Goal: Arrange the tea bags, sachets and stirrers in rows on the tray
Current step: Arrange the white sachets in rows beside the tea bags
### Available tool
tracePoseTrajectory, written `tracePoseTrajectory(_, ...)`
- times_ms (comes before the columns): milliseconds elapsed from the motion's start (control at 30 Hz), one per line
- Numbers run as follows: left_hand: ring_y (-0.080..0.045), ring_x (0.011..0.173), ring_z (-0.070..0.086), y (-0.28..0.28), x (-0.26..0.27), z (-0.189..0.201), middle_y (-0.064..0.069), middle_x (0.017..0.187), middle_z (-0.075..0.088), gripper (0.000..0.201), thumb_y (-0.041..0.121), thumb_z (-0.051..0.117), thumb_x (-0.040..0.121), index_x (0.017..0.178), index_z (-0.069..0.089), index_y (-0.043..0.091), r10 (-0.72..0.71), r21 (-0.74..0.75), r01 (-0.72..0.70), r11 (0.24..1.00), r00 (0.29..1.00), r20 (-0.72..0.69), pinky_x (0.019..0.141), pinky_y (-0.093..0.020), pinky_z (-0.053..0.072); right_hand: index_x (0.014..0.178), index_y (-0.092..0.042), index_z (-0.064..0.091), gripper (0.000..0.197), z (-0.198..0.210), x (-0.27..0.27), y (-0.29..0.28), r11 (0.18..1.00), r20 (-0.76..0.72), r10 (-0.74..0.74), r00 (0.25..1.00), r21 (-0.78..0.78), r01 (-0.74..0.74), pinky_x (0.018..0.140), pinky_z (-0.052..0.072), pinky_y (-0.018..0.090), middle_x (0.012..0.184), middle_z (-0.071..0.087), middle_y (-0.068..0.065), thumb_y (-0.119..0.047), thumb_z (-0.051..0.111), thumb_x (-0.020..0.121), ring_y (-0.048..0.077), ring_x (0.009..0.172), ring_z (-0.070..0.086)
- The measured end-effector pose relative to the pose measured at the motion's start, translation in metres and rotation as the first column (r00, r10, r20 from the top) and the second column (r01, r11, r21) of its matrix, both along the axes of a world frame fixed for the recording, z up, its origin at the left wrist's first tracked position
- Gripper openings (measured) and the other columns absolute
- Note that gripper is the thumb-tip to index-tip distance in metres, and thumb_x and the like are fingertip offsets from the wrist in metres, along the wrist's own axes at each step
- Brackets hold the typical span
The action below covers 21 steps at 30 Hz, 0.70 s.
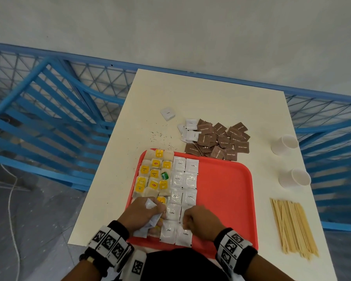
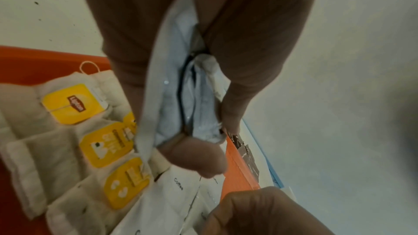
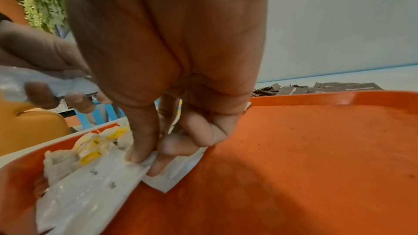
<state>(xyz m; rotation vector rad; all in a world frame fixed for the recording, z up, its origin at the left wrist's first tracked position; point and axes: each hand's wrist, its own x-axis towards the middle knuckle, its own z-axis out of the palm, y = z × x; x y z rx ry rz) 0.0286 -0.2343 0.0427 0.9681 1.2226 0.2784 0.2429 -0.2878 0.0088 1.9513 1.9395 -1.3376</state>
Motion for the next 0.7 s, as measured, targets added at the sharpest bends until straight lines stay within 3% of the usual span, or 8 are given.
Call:
tracePoseTrajectory(100,-0.013,0.051,0.062,0.001,0.004,0.006,-0.003,0.064,0.067,0.012,0.008,0.064,0.092,0.087,0.063,-0.003,0.022,-0.037,-0.020,0.999,0.997,0.071,0.047,-0.022,0.048,0.087,-0.024,0.062,0.007,-0.001,-0.002,-0.003,0.999,0.052,0.002,0.999,0.049,-0.005,0.081,0.049,0.031,0.097,0.063,-0.007,-0.022,0.068,0.083,0.013,0.095,0.058)
tracePoseTrajectory(200,-0.018,0.058,0.065,0.003,0.002,0.009,-0.008,0.070,0.069,0.018,0.002,0.064,0.092,0.103,0.061,-0.012,0.038,-0.105,-0.025,0.994,0.991,0.127,0.050,-0.025,0.051,0.101,-0.024,0.062,0.019,-0.001,-0.001,-0.005,0.998,0.071,0.007,0.997,0.061,-0.012,0.080,0.040,0.030,0.104,0.056,-0.004,-0.030,0.071,0.084,0.017,0.104,0.052)
tracePoseTrajectory(267,-0.029,0.070,0.069,0.005,0.000,0.009,-0.019,0.084,0.071,0.029,-0.007,0.062,0.089,0.116,0.056,-0.014,0.066,-0.202,-0.027,0.979,0.980,0.189,0.054,-0.033,0.056,0.093,-0.025,0.062,0.007,0.008,0.002,0.000,0.995,0.008,-0.019,1.000,0.096,0.019,0.083,0.047,0.030,0.099,0.058,-0.005,-0.022,0.065,0.087,0.015,0.098,0.057)
tracePoseTrajectory(333,-0.034,0.081,0.071,0.006,-0.003,0.010,-0.026,0.101,0.071,0.036,-0.010,0.059,0.089,0.124,0.052,-0.009,0.072,-0.237,-0.008,0.972,0.961,0.266,0.060,-0.038,0.059,0.080,-0.026,0.062,0.016,0.018,0.008,0.008,0.981,-0.114,-0.101,0.988,0.152,0.117,0.078,0.054,0.033,0.090,0.069,-0.004,-0.013,0.058,0.087,0.010,0.086,0.065)
tracePoseTrajectory(400,-0.035,0.088,0.072,0.007,-0.003,0.013,-0.027,0.110,0.070,0.041,-0.006,0.061,0.089,0.129,0.050,-0.002,0.046,-0.215,0.029,0.976,0.941,0.335,0.063,-0.037,0.060,0.078,-0.019,0.069,0.015,0.037,0.009,0.019,0.935,-0.246,-0.214,0.945,0.227,0.271,0.069,0.050,0.022,0.079,0.070,-0.009,-0.015,0.061,0.090,0.000,0.070,0.061)
tracePoseTrajectory(533,-0.037,0.088,0.070,0.012,0.010,0.031,-0.024,0.108,0.071,0.036,0.016,0.072,0.088,0.119,0.056,0.008,-0.054,-0.066,0.075,0.995,0.961,0.270,0.068,-0.044,0.059,0.088,-0.014,0.076,0.021,0.078,0.002,0.036,0.906,-0.433,-0.242,0.868,0.219,0.362,0.061,0.042,0.011,0.074,0.070,-0.012,-0.034,0.070,0.089,-0.003,0.063,0.058)
tracePoseTrajectory(600,-0.037,0.088,0.070,0.015,0.020,0.039,-0.013,0.102,0.074,0.031,0.029,0.076,0.085,0.109,0.061,0.016,-0.149,0.078,0.138,0.987,0.977,0.152,0.074,-0.048,0.056,0.085,-0.015,0.077,0.018,0.085,-0.001,0.038,0.919,-0.459,-0.240,0.855,0.176,0.352,0.057,0.042,0.013,0.067,0.067,-0.012,-0.032,0.073,0.087,-0.001,0.057,0.055)
tracePoseTrajectory(700,-0.034,0.073,0.071,0.016,0.029,0.049,-0.014,0.087,0.074,0.022,0.029,0.066,0.092,0.105,0.062,0.011,-0.109,0.146,0.079,0.986,0.972,0.208,0.069,-0.045,0.055,0.085,-0.011,0.077,0.012,0.088,0.005,0.039,0.883,-0.515,-0.317,0.797,0.146,0.445,0.055,0.044,0.020,0.064,0.066,-0.002,-0.022,0.073,0.087,0.003,0.054,0.052)
